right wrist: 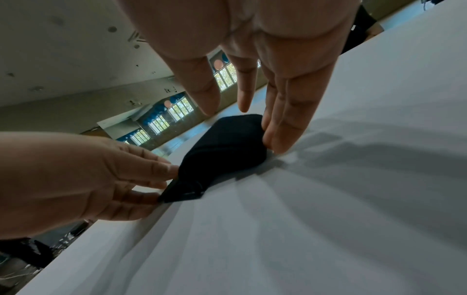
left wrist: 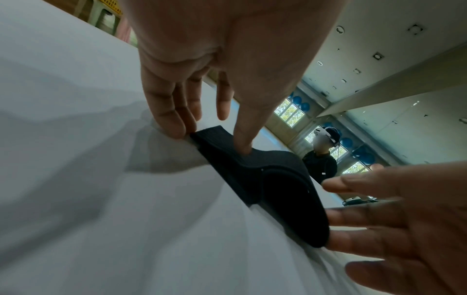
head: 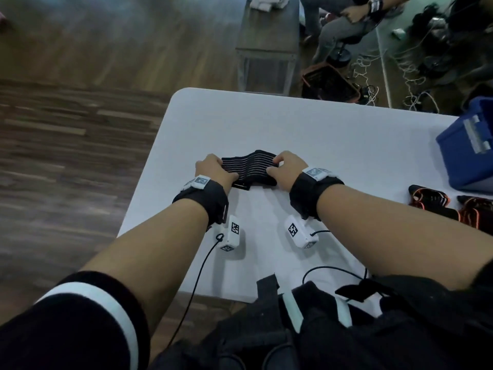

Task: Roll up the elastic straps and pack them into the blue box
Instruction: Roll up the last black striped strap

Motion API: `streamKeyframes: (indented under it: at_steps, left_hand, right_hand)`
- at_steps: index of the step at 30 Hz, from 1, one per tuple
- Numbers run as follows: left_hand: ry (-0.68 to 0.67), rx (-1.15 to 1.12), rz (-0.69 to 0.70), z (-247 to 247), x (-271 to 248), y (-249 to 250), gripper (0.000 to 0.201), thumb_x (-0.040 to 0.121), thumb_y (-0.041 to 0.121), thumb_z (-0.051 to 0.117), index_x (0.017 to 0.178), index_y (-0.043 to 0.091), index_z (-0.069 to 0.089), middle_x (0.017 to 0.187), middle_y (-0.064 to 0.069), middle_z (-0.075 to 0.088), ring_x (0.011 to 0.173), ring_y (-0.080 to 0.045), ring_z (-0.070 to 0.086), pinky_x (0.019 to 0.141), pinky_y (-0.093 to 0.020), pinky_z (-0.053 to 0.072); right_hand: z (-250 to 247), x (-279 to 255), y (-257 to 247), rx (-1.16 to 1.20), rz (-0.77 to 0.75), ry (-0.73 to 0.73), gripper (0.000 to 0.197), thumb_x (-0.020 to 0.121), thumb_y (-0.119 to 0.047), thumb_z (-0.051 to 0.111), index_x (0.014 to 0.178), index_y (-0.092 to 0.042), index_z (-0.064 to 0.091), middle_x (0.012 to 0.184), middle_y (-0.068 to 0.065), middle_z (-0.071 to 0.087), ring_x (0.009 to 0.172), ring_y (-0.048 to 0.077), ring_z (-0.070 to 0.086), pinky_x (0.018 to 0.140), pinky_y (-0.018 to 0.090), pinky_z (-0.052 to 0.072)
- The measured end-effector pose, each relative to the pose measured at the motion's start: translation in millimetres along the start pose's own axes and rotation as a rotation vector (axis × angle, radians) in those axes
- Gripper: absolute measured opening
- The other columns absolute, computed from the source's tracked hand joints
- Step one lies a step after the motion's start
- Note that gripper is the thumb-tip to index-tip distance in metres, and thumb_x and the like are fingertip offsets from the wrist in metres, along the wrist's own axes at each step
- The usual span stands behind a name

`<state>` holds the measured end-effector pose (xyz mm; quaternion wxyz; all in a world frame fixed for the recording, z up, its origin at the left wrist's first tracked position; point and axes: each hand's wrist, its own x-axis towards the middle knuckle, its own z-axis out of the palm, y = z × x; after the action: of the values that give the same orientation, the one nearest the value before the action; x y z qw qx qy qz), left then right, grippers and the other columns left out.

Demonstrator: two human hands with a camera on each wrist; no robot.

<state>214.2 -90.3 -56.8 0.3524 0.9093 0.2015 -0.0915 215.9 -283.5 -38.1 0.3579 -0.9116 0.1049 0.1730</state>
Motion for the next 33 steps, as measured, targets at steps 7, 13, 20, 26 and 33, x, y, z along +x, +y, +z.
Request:
streamKeyframes:
  at_steps: [7,13,20,26,33]
  left_hand:
    - [-0.058,-0.023,-0.024,12,2,9,0.046,0.076,0.013,0.071,0.117,0.012,0.049,0.106,-0.006,0.060,0.084,-0.025,0.059,0.071,-0.030,0.045]
    - [-0.066,0.005,-0.135,11,-1,27,0.025,0.078,0.011,0.064,0.101,0.008,0.058,0.089,-0.007,0.065,0.074,-0.025,0.061,0.067,-0.030,0.048]
    - [-0.215,0.034,0.010,19,-22,20,0.010,0.077,0.018,0.062,0.082,0.012,0.069,0.076,-0.005,0.070,0.071,-0.026,0.067,0.060,-0.028,0.050]
    - [-0.101,-0.282,0.114,5,-35,16,0.017,0.070,0.012,0.068,0.080,0.022,0.059,0.075,0.005,0.065,0.072,-0.017,0.065,0.066,-0.030,0.053]
    - [-0.056,-0.574,0.375,-43,-54,55,0.036,0.069,-0.007,0.075,0.083,0.024,0.065,0.085,-0.004,0.068,0.077,-0.017,0.064,0.073,-0.039,0.059]
  right_hand:
    - [13,1,0,0.003,0.013,0.030,0.027,0.086,-0.028,0.063,0.111,-0.025,0.054,0.091,-0.001,0.062,0.081,0.022,0.062,0.070,0.027,0.044]
    - [9,-4,1,-0.103,-0.097,-0.033,0.057,0.091,-0.032,0.061,0.146,-0.030,0.042,0.122,0.004,0.064,0.103,0.023,0.062,0.084,0.025,0.045]
    - [12,-14,17,-0.322,-0.121,0.006,0.047,0.090,-0.045,0.059,0.134,-0.030,0.054,0.140,0.005,0.043,0.121,0.029,0.050,0.103,0.039,0.044]
    - [2,-30,33,-0.326,-0.229,-0.002,0.028,0.084,-0.035,0.068,0.104,-0.023,0.052,0.117,-0.001,0.056,0.104,0.025,0.055,0.085,0.035,0.047]
    - [-27,-45,27,0.039,-0.276,0.042,0.071,0.078,-0.036,0.078,0.136,-0.027,0.038,0.120,-0.007,0.056,0.103,0.015,0.057,0.087,0.032,0.046]
